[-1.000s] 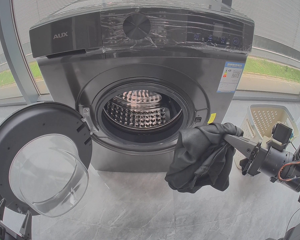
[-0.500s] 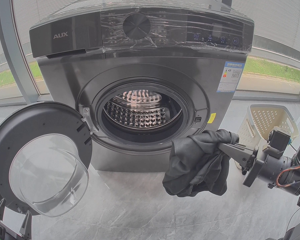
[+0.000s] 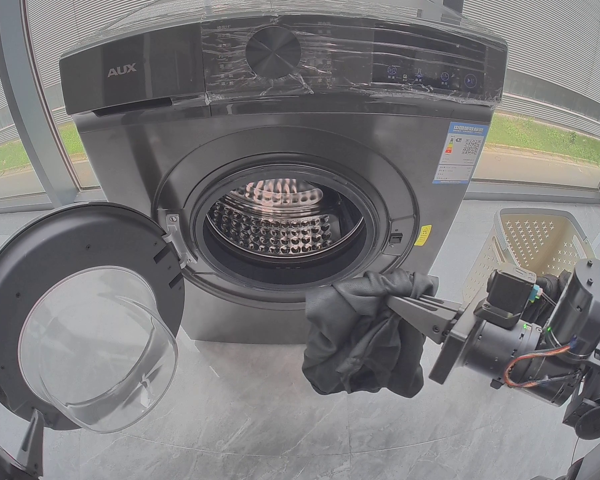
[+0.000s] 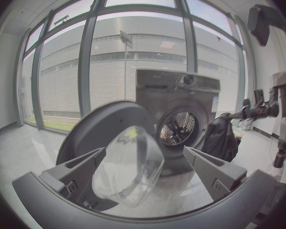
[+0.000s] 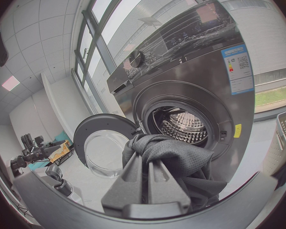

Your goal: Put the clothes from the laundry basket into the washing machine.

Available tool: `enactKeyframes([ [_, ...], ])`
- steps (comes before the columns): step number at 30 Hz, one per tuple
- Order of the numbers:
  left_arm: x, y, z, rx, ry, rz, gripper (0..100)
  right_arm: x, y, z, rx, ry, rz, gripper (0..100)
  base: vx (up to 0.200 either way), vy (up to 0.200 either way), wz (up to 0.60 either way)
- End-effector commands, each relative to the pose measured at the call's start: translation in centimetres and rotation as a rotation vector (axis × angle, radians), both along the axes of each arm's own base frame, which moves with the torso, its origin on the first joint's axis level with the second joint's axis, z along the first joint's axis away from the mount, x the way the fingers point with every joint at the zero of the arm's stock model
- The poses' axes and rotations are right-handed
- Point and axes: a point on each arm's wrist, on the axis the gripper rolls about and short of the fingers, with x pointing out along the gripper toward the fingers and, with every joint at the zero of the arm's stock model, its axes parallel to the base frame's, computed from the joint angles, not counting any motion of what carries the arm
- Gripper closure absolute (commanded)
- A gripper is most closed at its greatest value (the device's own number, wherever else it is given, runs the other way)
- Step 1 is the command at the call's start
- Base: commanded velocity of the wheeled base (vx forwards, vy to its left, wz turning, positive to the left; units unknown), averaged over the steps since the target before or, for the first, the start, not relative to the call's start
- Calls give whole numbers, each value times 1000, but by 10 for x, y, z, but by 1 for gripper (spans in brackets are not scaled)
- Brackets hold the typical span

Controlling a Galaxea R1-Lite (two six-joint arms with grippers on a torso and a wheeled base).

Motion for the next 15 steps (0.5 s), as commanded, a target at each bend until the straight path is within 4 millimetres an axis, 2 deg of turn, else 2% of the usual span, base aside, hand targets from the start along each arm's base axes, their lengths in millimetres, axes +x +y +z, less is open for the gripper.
enactKeyframes([
  [1,14,-3,35,22,86,-135,0,18,39,-8,7,1,37,100,0,0,0],
  [5,46,-6,37,21,272,-296,0,33,59,-11,17,-8,45,100,0,0,0],
  [11,90,-11,44,41,349,-413,0,54,76,-6,45,-34,29,100,0,0,0],
  [15,106,-19,41,53,399,-508,0,61,79,-8,48,-36,19,100,0,0,0],
])
